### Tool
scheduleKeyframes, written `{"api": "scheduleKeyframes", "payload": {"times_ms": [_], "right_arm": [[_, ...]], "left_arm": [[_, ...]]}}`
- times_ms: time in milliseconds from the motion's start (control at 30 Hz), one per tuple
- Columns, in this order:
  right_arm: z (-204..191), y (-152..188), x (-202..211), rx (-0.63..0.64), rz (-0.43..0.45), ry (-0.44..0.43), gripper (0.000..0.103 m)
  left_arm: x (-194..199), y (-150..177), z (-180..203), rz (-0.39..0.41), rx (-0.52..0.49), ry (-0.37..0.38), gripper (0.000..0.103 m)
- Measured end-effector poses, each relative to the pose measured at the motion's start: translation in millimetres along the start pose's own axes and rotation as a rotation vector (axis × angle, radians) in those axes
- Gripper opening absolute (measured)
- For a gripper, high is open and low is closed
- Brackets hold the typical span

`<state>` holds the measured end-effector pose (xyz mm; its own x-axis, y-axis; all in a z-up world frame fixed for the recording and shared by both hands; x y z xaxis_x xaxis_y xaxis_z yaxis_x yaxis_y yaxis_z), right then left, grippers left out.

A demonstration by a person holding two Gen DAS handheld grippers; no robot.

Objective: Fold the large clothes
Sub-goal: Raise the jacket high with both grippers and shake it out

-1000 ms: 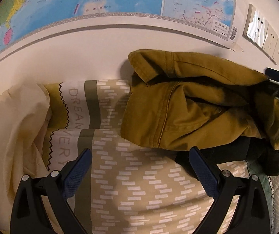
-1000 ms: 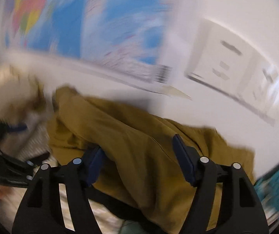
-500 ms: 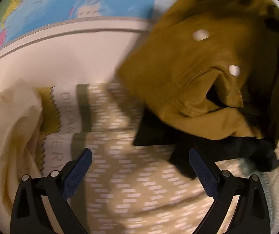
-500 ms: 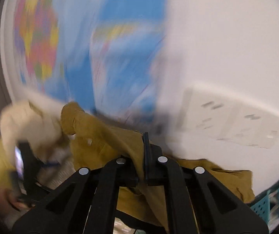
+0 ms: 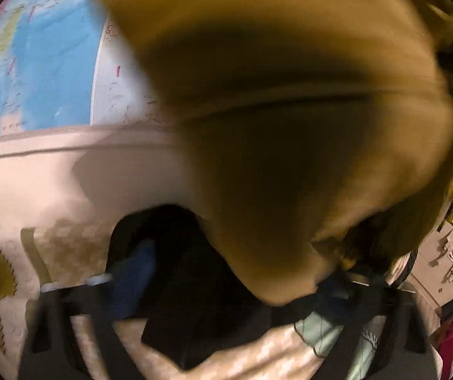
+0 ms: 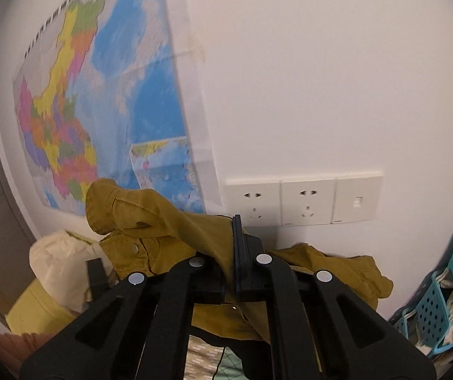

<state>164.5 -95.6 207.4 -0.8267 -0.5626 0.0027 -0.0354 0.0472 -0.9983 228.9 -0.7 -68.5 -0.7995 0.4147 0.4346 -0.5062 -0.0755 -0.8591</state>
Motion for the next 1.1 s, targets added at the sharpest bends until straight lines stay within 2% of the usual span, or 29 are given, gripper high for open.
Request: {"api": "scheduleKeyframes", "payload": {"times_ms": [33, 67, 200, 300, 367, 433, 467, 600, 733, 800, 833, 933, 1033, 1100], "right_arm": [[7.1, -3.0, 7.6, -0.011, 0.017, 0.015, 0.004], [13.8, -5.8, 15.5, -0.025, 0.028, 0.018, 0.004], [34.0, -25.1, 56.5, -0.048, 0.095, 0.059, 0.003], [37.9, -53.0, 108.9, -0.048, 0.188, 0.058, 0.003], [35.5, -71.8, 146.3, -0.030, 0.253, 0.076, 0.003], [26.1, -91.7, 190.8, -0.004, 0.321, 0.075, 0.003], [21.5, -99.0, 209.5, 0.010, 0.346, 0.080, 0.003], [-4.5, -116.1, 284.9, 0.068, 0.429, 0.062, 0.003], [-39.2, -107.2, 333.9, 0.106, 0.462, -0.006, 0.003], [-59.7, -96.2, 353.2, 0.134, 0.475, -0.057, 0.003], [-68.8, -92.3, 360.4, 0.140, 0.476, -0.084, 0.003], [-98.6, -77.9, 380.8, 0.173, 0.478, -0.164, 0.003], [-129.8, -68.0, 401.0, 0.202, 0.476, -0.261, 0.003], [-145.7, -64.1, 409.4, 0.227, 0.484, -0.299, 0.003]], "left_arm": [[-2.8, -1.9, 1.9, -0.011, 0.006, 0.025, 0.016], [-6.5, -4.1, 8.0, -0.042, 0.015, 0.075, 0.002], [16.3, -40.0, 37.7, 0.045, -0.066, 0.024, 0.002], [64.9, -90.3, 73.8, 0.158, -0.109, 0.058, 0.001], [96.9, -120.6, 97.7, 0.229, -0.149, 0.048, 0.001], [133.9, -147.6, 116.9, 0.302, -0.173, 0.041, 0.001], [165.8, -165.4, 128.0, 0.362, -0.182, 0.047, 0.001], [280.1, -202.5, 157.5, 0.535, -0.246, 0.002, 0.002], [400.3, -203.8, 184.6, 0.634, -0.329, -0.097, 0.002], [433.4, -194.1, 183.1, 0.644, -0.349, -0.144, 0.002], [462.2, -185.9, 188.5, 0.645, -0.369, -0.196, 0.002], [483.8, -159.2, 149.6, 0.637, -0.381, -0.261, 0.002], [534.7, -138.9, 142.9, 0.643, -0.409, -0.366, 0.002], [549.9, -132.9, 140.5, 0.645, -0.438, -0.446, 0.002]]}}
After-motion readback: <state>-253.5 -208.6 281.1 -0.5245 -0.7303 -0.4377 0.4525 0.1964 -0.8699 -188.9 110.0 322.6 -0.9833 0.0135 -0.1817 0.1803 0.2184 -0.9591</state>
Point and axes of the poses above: each gripper's, at about its wrist camera, not at the fingertips, and x roughly against the way its jaws point, z to its right, y to its underside, the point moved 10 cm from there along -x, roughly the way its jaws point, and after that the axes turned 5 degrees about y, right-handed, at the moved point
